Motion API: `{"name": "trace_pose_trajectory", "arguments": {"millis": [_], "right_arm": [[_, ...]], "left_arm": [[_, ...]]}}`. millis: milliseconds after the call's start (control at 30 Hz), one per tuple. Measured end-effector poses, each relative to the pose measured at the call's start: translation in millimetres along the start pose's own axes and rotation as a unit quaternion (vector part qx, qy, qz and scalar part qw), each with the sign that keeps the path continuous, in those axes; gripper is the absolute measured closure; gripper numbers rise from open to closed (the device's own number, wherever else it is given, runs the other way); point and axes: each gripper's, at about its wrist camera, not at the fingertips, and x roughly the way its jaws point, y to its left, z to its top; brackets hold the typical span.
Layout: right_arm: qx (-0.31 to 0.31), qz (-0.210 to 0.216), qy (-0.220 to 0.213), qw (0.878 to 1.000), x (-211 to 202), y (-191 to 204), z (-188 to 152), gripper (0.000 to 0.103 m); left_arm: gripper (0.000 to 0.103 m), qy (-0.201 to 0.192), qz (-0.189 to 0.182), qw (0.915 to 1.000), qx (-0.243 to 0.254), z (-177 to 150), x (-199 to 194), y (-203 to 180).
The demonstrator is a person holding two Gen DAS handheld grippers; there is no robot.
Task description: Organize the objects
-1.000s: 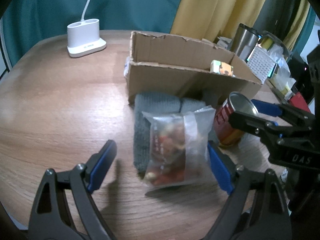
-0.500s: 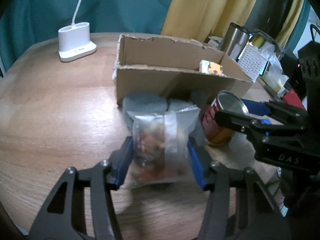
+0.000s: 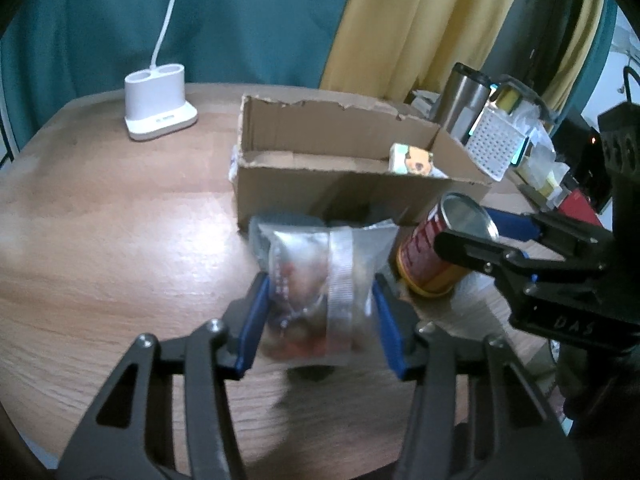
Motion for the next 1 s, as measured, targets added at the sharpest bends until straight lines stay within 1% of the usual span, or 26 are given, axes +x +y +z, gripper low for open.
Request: {"name": "trace_pose_trajectory", "arguments": {"millis": [233,567,1000], "right_arm": [[-0.002,-0.004,-0.015,1.000,-13,-1,4,0.044],[-0.003,-0.010,-0.033,0.999,-29,-7,10,0.044],[0.001,-0.018,-0.055,0.998,-43,-23,25,0.044]], "left_arm": [[0.052,-0.021,0.001,0.9998,0.002,7,-15,-5],[0.052,-0.039,0.004,0.9992,0.004,16,-26,-8],[0.052,-0.053,0.001,0.9985,0.010,37,-26,-15]]}}
